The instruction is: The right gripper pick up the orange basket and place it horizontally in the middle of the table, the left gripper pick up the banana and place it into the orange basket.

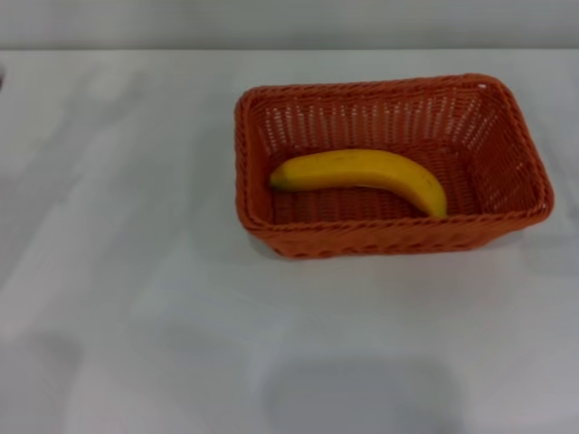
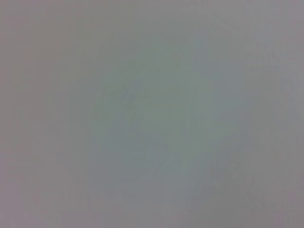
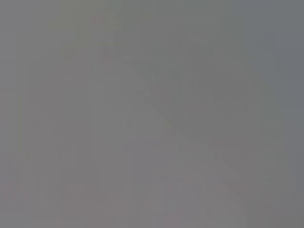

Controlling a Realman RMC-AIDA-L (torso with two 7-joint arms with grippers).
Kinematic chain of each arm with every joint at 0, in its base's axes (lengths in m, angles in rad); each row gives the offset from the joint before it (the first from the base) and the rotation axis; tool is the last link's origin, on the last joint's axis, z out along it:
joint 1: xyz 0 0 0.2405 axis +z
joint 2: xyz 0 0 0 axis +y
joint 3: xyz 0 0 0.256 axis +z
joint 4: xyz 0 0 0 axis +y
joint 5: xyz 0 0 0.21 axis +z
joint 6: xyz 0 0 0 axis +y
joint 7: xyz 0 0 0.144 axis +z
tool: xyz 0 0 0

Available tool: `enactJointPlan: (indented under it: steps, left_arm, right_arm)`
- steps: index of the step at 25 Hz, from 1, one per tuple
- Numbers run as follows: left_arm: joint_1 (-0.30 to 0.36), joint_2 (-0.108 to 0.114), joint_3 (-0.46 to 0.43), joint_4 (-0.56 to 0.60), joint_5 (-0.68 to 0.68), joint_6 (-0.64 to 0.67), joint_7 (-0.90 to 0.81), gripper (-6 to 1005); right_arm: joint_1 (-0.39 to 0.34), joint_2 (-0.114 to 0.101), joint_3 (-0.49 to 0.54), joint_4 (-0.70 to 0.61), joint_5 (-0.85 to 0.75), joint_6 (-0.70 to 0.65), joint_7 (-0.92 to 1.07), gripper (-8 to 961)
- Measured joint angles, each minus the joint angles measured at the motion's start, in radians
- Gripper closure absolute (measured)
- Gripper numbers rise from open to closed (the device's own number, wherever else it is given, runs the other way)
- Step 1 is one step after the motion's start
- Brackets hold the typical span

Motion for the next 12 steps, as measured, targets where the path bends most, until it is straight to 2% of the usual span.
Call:
enactJointPlan:
  steps: [3,6,12]
  left_arm:
    - [0.147,-0.004,0.0,0.176,-0.234,0.007,0.267,107]
    - [0.231,-0.005,0.0,0.256,-0.308,-0.002,0.413,107]
    - [0.32,-0.008,-0.002,0.352,-0.367,-0.029,0.607,107]
  right_arm:
    - [0.002,0.0,-0.001,0.0,-0.003,0.0,-0.001,77]
    - [0.003,0.0,-0.002,0.0,-0.004,0.0,-0.001,77]
    - [0.008,0.0,-0.003,0.0,-0.004,0.0,-0.001,77]
